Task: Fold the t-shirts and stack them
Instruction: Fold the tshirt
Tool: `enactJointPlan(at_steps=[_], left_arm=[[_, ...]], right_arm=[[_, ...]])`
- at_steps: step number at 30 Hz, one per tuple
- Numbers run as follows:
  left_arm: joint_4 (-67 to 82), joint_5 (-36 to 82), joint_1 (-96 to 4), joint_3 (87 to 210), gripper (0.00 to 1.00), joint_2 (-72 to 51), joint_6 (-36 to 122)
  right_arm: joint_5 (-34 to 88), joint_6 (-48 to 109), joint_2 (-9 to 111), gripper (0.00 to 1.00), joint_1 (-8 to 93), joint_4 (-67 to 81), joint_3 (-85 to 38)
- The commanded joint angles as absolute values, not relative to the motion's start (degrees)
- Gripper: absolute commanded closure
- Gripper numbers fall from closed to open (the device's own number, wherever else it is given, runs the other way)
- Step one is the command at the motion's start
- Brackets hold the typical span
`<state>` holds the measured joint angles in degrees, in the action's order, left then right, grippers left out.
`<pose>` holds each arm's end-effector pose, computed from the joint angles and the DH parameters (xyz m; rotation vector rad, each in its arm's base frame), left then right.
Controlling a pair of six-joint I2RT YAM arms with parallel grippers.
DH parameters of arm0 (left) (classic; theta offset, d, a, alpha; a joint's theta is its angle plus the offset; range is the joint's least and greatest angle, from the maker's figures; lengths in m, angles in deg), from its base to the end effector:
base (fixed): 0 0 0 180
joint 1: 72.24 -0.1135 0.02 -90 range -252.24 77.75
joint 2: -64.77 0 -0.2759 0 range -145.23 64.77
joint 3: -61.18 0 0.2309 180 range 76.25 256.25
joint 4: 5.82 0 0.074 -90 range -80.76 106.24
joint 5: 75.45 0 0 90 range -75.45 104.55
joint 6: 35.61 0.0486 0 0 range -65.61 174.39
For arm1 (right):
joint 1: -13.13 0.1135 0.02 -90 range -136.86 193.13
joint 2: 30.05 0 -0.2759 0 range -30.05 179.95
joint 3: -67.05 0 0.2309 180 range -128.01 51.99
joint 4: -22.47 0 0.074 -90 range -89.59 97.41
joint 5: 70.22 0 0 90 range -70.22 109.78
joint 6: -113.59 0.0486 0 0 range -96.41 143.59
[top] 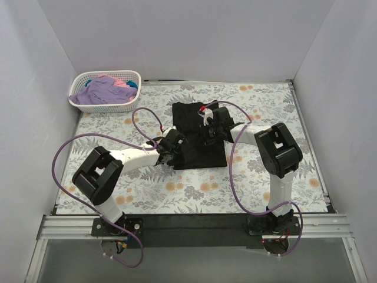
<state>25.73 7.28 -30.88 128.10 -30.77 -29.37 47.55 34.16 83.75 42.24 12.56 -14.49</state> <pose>0.2368 -0.2003 0.1715 -1.0325 2.5340 -0.5667 0.3501 0.2209 0.1641 -0.6357 2.2882 0.9042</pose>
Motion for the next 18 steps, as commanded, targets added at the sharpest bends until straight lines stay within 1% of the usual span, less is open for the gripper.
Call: enactJointPlan(at_steps=[1,7,14,18], left_arm=[[31.39,8.48,-30.23,125.11,0.76,-30.59,-29.36],[31.48,8.49,-29.97,124.32,0.76,-29.80,-29.54],[31.92,8.40,-29.79,122.83,0.76,-28.22,-29.89],[32.35,8.22,-29.79,121.60,0.76,-26.29,-30.68]], right_arm=[[45.89,33.26,84.56,0.77,41.70,14.62,-17.79],[43.78,32.12,87.28,0.77,40.91,14.62,-21.57],[41.76,30.88,91.41,0.76,38.89,14.01,-30.35],[42.37,31.76,91.77,0.75,37.48,11.63,-35.37]])
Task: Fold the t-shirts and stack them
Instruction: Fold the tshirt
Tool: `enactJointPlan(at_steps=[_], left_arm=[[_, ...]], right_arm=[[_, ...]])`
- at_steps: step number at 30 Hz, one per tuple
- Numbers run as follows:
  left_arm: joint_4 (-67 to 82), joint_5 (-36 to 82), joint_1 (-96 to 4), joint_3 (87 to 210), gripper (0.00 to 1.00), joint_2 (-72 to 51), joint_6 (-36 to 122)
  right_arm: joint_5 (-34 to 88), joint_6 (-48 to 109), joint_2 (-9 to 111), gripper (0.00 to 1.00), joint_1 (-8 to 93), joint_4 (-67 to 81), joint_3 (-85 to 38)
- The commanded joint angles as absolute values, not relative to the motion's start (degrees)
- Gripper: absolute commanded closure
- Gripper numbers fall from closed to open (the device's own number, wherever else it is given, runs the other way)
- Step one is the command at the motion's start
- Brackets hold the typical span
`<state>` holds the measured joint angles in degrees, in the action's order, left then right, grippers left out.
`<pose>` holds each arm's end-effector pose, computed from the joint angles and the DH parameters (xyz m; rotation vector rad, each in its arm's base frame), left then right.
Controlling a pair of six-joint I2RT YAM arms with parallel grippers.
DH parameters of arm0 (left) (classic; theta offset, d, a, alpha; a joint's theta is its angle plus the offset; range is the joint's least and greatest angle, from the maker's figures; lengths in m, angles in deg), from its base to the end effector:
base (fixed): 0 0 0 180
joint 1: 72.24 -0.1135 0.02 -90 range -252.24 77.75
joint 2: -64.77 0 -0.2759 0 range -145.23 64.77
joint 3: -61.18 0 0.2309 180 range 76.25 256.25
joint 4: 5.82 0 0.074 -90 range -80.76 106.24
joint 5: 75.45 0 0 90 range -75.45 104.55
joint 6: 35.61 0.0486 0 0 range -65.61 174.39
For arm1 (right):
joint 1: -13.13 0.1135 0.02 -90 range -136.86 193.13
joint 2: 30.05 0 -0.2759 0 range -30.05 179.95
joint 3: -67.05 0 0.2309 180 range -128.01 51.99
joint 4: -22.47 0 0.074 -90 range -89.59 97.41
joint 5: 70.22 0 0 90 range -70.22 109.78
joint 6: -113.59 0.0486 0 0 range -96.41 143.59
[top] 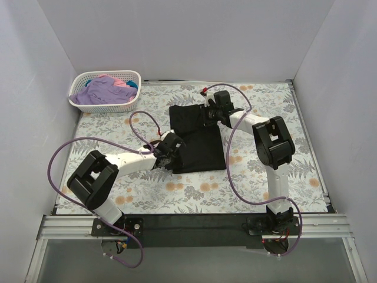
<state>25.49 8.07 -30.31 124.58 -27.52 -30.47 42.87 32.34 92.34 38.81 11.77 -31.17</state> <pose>0.2224 -0.1924 0.1715 -1.0451 2.5448 -0.5847 0.4206 0.2234 0.1841 -0.5603 2.1583 0.7752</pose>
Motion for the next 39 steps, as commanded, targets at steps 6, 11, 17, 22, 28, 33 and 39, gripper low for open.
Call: enactJointPlan(at_steps=[6,11,17,22,28,33,39], left_arm=[[32.71,6.82,-29.79,121.42,0.76,-21.63,-31.91],[32.36,3.40,-30.06,123.88,0.76,-17.94,-32.00],[28.15,4.70,-31.38,124.34,0.76,-13.29,-33.49],[18.22,10.58,-31.64,115.20,0.75,-9.06,-37.18],[11.44,13.84,-32.34,106.40,0.79,-9.14,-42.62],[9.68,14.46,-34.19,99.02,0.80,-6.86,-48.08],[12.13,16.49,-36.47,95.75,0.81,1.57,-48.26]], right_arm=[[50.24,34.48,83.61,0.73,35.55,11.36,-28.45],[58.71,38.70,75.26,0.72,33.70,14.17,-15.90],[65.47,45.37,65.50,0.72,33.61,22.93,-0.78],[71.45,54.96,59.52,0.70,33.53,34.73,14.18],[73.74,58.12,62.84,0.70,33.18,43.34,24.54],[73.66,57.43,67.77,0.70,30.28,48.72,30.36],[75.50,59.00,64.29,0.71,28.25,49.16,31.86]])
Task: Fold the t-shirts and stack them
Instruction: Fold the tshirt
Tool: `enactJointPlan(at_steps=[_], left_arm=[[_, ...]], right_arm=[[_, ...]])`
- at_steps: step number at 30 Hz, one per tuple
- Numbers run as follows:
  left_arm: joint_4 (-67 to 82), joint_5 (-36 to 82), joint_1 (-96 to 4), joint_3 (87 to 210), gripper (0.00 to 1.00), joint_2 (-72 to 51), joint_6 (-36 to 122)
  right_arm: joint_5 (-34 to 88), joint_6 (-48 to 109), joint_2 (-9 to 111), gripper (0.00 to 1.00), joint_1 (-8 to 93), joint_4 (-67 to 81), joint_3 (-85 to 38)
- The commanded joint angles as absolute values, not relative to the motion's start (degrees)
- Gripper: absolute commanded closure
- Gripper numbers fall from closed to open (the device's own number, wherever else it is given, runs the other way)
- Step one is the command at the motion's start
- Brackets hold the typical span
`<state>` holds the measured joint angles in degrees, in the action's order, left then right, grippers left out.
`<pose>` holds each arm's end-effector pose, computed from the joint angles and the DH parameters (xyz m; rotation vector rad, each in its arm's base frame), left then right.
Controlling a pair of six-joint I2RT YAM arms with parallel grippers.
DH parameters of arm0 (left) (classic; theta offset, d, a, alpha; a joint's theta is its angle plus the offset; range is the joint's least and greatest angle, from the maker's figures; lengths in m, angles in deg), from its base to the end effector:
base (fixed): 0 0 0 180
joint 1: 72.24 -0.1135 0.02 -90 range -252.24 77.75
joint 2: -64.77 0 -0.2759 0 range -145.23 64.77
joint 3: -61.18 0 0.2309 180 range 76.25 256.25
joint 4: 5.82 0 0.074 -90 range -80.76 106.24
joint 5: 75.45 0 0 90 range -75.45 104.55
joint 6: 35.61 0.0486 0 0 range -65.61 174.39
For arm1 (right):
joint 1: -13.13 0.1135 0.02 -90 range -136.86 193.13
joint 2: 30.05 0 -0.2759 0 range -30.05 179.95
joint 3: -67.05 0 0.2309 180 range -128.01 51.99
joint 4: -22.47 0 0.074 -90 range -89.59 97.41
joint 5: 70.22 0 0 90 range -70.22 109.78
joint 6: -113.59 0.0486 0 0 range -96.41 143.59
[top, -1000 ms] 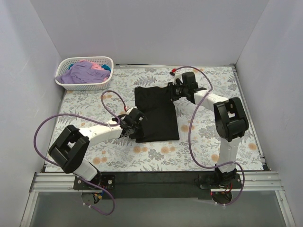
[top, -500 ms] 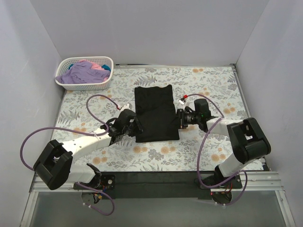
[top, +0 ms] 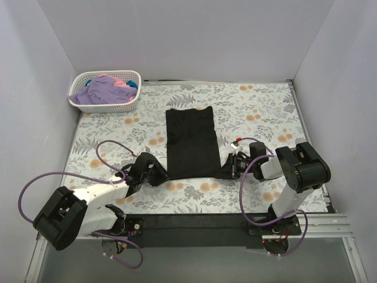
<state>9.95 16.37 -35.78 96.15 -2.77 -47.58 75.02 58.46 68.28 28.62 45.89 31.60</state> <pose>0.1524 -0.1145 0.1526 -1.4701 2.3157 -0.9911 0.2242 0.1036 0.1163 -0.1717 2.3466 1.5404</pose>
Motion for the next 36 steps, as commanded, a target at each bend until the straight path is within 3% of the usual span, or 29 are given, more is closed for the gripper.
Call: enactJointPlan(at_steps=[1,5,9,17,24,29,36], left_arm=[[13.19,16.05,-36.65,96.19,0.81,3.15,-48.09],[10.83,16.39,-38.84,100.23,0.80,6.59,-45.63],[7.23,15.69,-41.65,108.91,0.79,-0.07,-40.63],[-2.01,23.42,-51.06,122.37,0.80,-29.04,-37.36],[-4.30,25.89,-54.23,129.33,0.81,-43.49,-37.98],[-5.08,26.32,-55.02,128.46,0.80,-45.27,-38.68],[-0.44,23.44,-54.40,125.20,0.64,-31.40,-33.50]], right_arm=[[75.59,59.53,62.96,0.71,28.25,49.07,31.34],[75.86,63.13,59.25,0.70,28.25,48.98,25.46],[74.28,64.72,64.15,0.69,28.25,48.98,16.06],[70.76,67.80,81.73,0.69,27.55,49.25,-4.16],[67.07,68.41,95.09,0.69,23.95,48.98,-11.72],[66.63,69.29,98.63,0.70,22.02,48.89,-11.83],[64.09,64.47,84.25,0.69,21.48,44.43,-4.45]])
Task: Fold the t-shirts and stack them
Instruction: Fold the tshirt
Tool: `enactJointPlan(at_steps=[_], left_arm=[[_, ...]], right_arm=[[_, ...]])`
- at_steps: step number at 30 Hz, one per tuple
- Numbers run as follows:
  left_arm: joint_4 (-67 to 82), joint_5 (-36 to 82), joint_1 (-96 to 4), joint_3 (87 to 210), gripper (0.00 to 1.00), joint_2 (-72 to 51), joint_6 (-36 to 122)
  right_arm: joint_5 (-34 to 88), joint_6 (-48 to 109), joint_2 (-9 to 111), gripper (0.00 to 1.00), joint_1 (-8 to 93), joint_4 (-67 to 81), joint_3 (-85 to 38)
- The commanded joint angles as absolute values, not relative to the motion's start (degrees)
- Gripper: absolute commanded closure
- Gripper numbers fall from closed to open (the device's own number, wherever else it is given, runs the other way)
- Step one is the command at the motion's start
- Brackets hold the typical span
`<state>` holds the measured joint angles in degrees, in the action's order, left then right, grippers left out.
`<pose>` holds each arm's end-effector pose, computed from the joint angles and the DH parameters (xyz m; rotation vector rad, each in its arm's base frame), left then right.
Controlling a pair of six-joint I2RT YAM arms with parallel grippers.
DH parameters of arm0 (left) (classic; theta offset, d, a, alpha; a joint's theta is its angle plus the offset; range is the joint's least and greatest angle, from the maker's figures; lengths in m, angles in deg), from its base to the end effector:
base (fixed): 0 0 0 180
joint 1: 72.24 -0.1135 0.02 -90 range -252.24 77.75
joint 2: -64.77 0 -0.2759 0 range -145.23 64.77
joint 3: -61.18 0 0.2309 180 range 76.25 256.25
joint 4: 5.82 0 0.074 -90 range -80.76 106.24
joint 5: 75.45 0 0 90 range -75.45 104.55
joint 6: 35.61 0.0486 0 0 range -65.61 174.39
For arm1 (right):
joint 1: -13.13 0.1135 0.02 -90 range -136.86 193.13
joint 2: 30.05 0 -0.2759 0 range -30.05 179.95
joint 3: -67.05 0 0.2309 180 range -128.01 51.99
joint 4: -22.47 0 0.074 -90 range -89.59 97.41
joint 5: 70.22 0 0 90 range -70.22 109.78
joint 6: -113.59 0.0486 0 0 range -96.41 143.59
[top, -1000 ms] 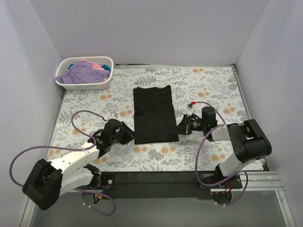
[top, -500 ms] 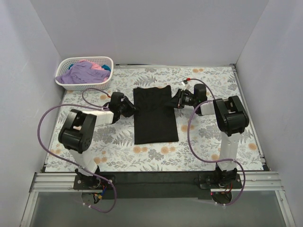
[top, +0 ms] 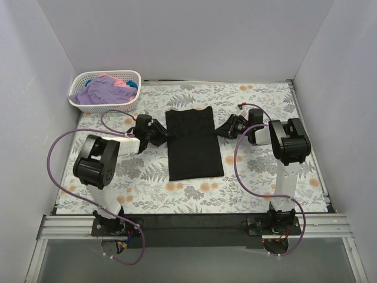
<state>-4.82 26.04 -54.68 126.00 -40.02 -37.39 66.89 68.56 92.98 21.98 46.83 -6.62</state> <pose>0.3396 -0.1176 0.1522 -1.4623 2.1290 -1.1100 0.4074 0.0995 0.1243 0.0950 2.1421 1.3988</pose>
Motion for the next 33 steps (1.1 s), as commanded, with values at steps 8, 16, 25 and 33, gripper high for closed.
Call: enactJointPlan(at_steps=[8,16,25,33], left_arm=[[23.69,10.97,-49.40,128.45,0.32,-15.57,-25.24],[43.94,3.04,-36.50,126.96,0.19,-8.79,-29.52],[49.67,1.46,-26.81,122.65,0.32,-8.53,-39.91],[50.20,-0.57,-25.66,122.74,0.39,-8.61,-42.02]], right_arm=[[43.89,43.38,65.07,0.64,24.37,3.32,-1.72],[27.34,39.75,48.80,0.49,34.83,-14.47,5.65],[21.72,43.71,48.35,0.49,46.53,-17.90,6.64],[14.78,46.88,52.30,0.51,51.54,-17.99,6.02]])
